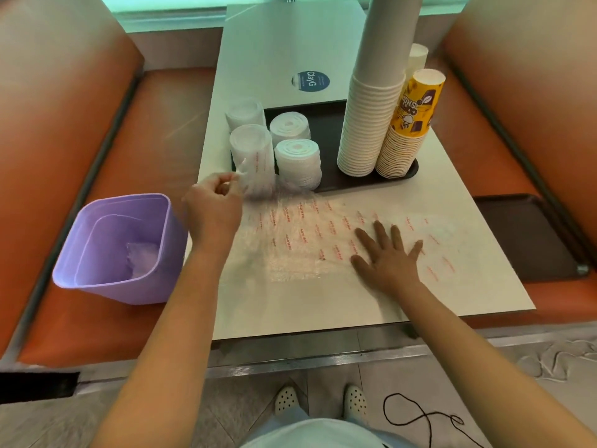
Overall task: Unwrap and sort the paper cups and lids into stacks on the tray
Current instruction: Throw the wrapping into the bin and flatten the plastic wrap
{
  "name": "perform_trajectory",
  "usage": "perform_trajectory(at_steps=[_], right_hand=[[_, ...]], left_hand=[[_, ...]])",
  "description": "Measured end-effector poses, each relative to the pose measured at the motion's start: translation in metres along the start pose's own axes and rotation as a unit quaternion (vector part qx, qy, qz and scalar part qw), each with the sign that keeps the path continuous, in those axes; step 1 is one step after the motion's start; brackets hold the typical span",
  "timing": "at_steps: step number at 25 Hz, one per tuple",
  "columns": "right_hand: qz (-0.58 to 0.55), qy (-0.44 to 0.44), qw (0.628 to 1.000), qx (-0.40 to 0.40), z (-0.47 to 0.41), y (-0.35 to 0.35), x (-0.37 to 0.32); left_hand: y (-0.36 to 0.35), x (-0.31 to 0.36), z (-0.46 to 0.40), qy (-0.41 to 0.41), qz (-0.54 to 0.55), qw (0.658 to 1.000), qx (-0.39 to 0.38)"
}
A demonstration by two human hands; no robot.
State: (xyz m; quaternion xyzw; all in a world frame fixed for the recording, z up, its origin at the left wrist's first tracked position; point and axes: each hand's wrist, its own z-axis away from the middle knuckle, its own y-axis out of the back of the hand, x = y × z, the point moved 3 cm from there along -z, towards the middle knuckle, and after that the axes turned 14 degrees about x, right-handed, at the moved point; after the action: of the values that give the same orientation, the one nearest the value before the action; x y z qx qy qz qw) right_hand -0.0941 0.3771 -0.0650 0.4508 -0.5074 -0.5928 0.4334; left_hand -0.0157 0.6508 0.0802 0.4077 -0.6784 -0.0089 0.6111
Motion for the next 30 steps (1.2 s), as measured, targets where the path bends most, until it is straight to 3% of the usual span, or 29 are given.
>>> perform_trajectory(at_steps=[4, 7, 9, 11, 15, 18, 19, 21, 22, 23, 24, 25, 27, 28, 30], right_hand=[[-0.027, 0.004, 0.999, 0.020, 0.005, -0.007, 0.002], [-0.039, 0.009, 0.999, 0.025, 0.004, -0.006, 0.004], [-0.036, 0.024, 0.999, 0.004, 0.001, -0.006, 0.007], [-0.039, 0.035, 0.999, -0.012, 0.001, -0.008, 0.012], [-0.109, 0.025, 0.993, 0.038, 0.000, -0.001, 0.019], [-0.095, 0.081, 0.992, 0.028, -0.002, 0.002, 0.015], [-0.076, 0.094, 0.993, 0.014, -0.003, 0.002, 0.015], [-0.060, 0.104, 0.993, 0.008, -0.008, 0.002, 0.019], [-0.074, 0.103, 0.992, 0.015, -0.010, 0.003, 0.020], [-0.101, 0.102, 0.989, 0.026, -0.012, 0.007, 0.021], [-0.131, 0.099, 0.986, 0.036, -0.012, 0.011, 0.021], [-0.163, 0.088, 0.982, 0.045, -0.013, 0.014, 0.023], [-0.215, 0.041, 0.974, 0.063, -0.016, 0.020, 0.028], [-0.222, 0.013, 0.973, 0.070, -0.018, 0.023, 0.029], [-0.164, -0.019, 0.983, 0.084, -0.022, 0.027, 0.027]], left_hand=[[-0.048, 0.056, 0.078, -0.210, 0.006, 0.976, -0.052], [-0.101, 0.056, 0.118, -0.304, -0.179, 0.922, -0.160], [-0.125, 0.042, 0.130, -0.298, -0.254, 0.893, -0.222], [-0.138, 0.026, 0.139, -0.256, -0.268, 0.889, -0.267], [-0.149, 0.004, 0.147, -0.099, -0.166, 0.914, -0.356], [-0.144, 0.008, 0.149, -0.073, -0.080, 0.907, -0.408], [-0.139, 0.011, 0.143, -0.106, -0.053, 0.925, -0.362], [-0.125, 0.009, 0.122, -0.192, -0.019, 0.968, -0.163], [-0.119, 0.003, 0.111, -0.196, -0.024, 0.976, -0.095], [-0.117, -0.006, 0.099, -0.175, -0.040, 0.980, -0.081], [-0.119, -0.019, 0.091, -0.144, -0.073, 0.980, -0.118], [-0.123, -0.032, 0.088, -0.126, -0.133, 0.965, -0.186], [-0.129, -0.053, 0.093, -0.159, -0.283, 0.896, -0.303], [-0.131, -0.059, 0.096, -0.183, -0.323, 0.869, -0.326], [-0.132, -0.061, 0.099, -0.203, -0.356, 0.849, -0.333]])
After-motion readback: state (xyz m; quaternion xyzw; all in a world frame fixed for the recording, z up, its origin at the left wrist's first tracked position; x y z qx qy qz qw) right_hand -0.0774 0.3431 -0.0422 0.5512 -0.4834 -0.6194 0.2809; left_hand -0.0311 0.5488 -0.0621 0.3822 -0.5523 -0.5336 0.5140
